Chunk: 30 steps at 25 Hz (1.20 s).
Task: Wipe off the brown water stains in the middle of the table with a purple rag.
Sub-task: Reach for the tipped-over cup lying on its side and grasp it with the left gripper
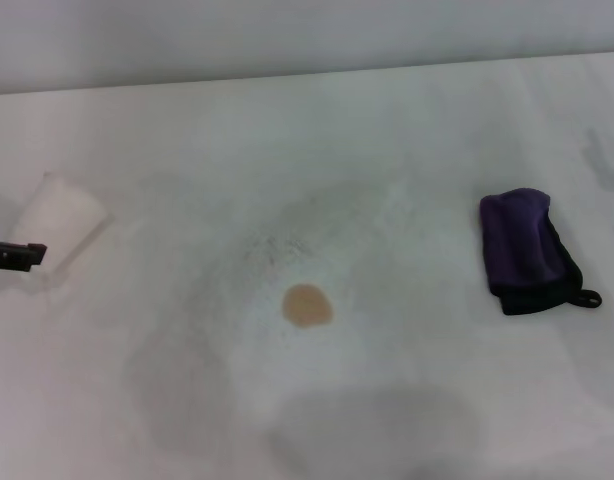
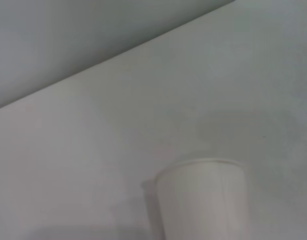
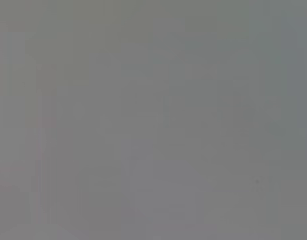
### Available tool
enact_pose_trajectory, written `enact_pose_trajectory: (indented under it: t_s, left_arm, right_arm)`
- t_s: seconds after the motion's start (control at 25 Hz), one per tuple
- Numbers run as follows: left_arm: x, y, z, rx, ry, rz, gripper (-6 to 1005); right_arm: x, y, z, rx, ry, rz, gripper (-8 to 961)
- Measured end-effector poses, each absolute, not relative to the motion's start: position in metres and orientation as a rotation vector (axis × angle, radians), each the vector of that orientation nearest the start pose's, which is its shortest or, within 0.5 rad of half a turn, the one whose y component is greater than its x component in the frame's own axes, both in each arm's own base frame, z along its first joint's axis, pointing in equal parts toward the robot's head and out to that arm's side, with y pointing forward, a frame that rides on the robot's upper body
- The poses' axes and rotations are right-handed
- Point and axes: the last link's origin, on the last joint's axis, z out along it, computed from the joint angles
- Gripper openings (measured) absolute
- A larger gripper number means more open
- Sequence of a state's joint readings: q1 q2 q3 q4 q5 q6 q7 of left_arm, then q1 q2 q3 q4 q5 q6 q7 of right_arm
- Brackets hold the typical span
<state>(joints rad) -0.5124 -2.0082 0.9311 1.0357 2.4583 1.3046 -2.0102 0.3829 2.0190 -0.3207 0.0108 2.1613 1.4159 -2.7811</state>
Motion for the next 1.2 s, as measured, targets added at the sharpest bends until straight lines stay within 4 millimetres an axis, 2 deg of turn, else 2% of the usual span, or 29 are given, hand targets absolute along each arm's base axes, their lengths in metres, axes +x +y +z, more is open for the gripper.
enact_pose_trajectory:
  t_s: [0.52,0.92,1.2]
  left_arm:
    - [-0.295,0.373,0.045,-2.446,-0.838,0.138,875]
    - [-0.313,0.376,0.040,-2.382,-0.842,0.149,876]
    - [-0.320,0.377,0.028,-2.388,-0.797,0.173,875]
  right_arm:
    - [0.366,0.300,0.056,-1.423,0.488,0.803,857]
    - [0.369,0.296,0.056,-1.425,0.483,0.776,858]
    - [0.370,0.298,0.053,-1.446,0.479,0.743,858]
